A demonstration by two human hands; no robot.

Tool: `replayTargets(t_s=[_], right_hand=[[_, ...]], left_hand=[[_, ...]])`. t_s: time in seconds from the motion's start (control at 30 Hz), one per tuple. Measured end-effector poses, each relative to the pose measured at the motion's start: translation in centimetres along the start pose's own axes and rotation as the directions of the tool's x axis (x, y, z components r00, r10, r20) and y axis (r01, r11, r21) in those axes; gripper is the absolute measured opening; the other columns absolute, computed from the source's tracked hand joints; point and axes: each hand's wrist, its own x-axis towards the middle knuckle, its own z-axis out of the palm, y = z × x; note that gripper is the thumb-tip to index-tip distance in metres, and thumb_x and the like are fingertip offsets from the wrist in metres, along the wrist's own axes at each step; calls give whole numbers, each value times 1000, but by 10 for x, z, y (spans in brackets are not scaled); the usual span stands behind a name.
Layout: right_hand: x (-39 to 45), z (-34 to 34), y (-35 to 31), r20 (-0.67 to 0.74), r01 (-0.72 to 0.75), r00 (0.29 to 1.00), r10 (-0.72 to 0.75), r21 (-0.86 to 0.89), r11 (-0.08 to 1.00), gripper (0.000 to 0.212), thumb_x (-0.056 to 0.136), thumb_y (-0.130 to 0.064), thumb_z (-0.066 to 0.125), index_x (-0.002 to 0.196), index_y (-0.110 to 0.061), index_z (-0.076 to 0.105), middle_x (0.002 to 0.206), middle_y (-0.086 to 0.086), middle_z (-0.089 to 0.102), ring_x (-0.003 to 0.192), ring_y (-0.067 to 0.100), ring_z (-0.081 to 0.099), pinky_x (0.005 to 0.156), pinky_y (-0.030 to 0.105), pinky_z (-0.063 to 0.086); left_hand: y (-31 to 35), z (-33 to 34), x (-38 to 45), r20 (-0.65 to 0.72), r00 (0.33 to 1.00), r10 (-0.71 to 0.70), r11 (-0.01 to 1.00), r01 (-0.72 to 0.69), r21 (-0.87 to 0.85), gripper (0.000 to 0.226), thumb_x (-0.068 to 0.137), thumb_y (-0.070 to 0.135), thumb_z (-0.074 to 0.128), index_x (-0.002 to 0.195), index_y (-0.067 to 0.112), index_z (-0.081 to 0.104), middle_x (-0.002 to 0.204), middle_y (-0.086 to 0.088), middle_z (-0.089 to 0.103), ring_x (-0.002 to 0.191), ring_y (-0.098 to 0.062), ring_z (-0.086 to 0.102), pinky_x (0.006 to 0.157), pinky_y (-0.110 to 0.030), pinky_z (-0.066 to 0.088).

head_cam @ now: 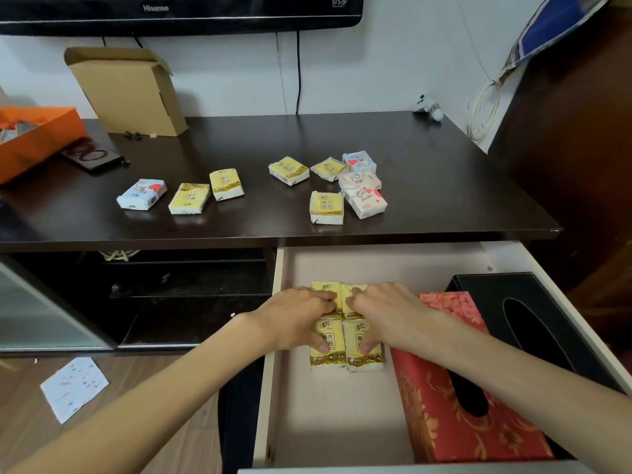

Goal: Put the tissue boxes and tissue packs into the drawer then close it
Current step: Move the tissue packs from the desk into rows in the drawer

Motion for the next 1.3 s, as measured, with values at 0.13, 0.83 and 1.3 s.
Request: replayTargets(t_s=[0.13, 0.83, 1.3], right_hand=[[-3, -1, -1, -10, 12, 1000, -12, 23, 1000, 69, 75, -58, 84, 125, -16, 62, 128, 2, 65, 111, 25, 66, 71, 34, 40], [-5, 9, 3, -168, 43, 986, -23, 116, 992, 75, 76, -56, 82, 136, -18, 57, 117, -2, 51, 109, 20, 54, 78, 34, 41], [5, -82, 49, -419, 52, 867, 269, 613, 789, 8, 90, -38, 69, 87, -35, 76, 81, -23, 71, 84, 0, 68, 78, 32, 54]], left_hand=[[-1, -1, 0, -4, 1000, 7, 1000, -7, -5, 74, 81, 53, 74, 142, 17, 52, 154, 1, 43, 135, -24, 45, 109, -39, 40], [7, 0, 3, -87, 996, -12, 995, 3, -99, 68, 81, 48, 76, 139, 21, 52, 129, 5, 48, 116, -14, 47, 95, -35, 48], [-49, -86, -32, -418, 871, -258, 939, 123, -322, 40, 86, 42, 73, 123, 28, 66, 113, 15, 65, 100, 0, 60, 85, -28, 54]])
